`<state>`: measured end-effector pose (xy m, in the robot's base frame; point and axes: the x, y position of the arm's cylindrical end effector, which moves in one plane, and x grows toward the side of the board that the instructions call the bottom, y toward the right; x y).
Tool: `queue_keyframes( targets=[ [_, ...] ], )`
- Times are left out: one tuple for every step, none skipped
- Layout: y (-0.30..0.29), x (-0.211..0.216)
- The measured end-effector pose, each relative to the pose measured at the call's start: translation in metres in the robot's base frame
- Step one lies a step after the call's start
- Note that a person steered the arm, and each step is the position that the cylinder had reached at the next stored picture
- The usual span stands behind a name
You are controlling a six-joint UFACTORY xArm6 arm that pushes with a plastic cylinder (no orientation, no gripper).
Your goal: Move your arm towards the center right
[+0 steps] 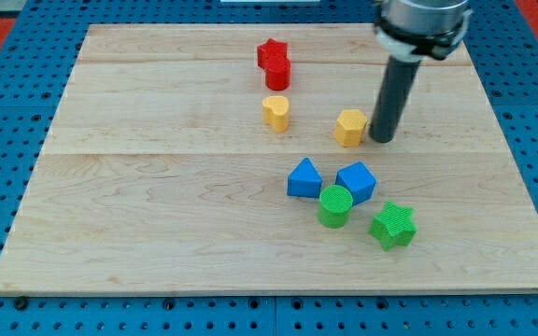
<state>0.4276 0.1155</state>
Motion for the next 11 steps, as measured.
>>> queue_keyframes(
  targets=[
    [-0.072,-0.006],
    [-0.054,-0.019],
    [-0.012,-0.01],
    [0.024,-0.004],
    [0.058,-0.007],
    [0.058,-0.011],
    [0.058,-0.016],
    [0.058,-0.025],
    [0.058,-0.039],
    [0.058,-0.051],
    [0.058,-0.059]
  ],
)
